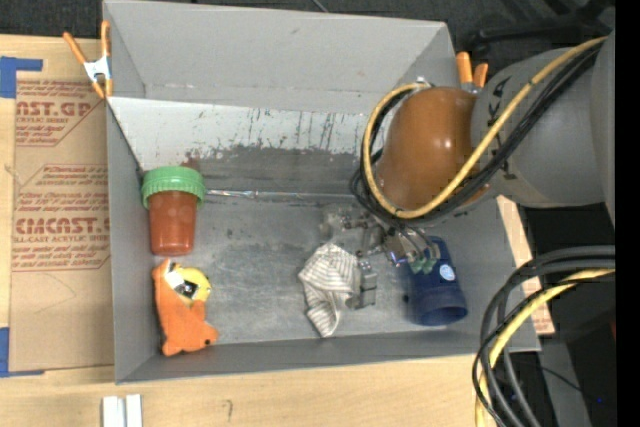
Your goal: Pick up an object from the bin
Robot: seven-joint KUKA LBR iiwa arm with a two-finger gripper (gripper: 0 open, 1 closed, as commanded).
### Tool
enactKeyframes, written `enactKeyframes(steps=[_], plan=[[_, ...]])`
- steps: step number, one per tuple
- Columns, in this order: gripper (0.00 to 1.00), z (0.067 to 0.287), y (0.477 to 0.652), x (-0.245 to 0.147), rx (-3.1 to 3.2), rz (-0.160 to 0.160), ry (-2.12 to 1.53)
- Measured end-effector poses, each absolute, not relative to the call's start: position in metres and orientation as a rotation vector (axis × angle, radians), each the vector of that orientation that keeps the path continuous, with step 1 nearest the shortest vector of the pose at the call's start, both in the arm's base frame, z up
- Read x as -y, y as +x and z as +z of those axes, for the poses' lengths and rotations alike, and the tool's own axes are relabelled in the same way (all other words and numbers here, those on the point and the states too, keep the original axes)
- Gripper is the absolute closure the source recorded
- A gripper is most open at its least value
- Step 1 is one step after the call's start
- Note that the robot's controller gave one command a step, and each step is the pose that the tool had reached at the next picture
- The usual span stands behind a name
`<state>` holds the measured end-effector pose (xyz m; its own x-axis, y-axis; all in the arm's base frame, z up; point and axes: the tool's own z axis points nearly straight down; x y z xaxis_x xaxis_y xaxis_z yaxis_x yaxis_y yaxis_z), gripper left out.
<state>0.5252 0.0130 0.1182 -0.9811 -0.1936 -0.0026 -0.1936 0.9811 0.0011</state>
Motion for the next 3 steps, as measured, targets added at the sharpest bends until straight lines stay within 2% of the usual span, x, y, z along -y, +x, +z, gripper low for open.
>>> enactKeyframes(steps=[1,2,3], plan=[[1.0,0.085,0.544,-0.024,-3.04,0.002,-0.788],[1.0,0.085,0.544,-0.024,-3.04,0.003,-0.788],[1.0,0.087,0.578,-0.002,-3.001,0.002,-0.921]])
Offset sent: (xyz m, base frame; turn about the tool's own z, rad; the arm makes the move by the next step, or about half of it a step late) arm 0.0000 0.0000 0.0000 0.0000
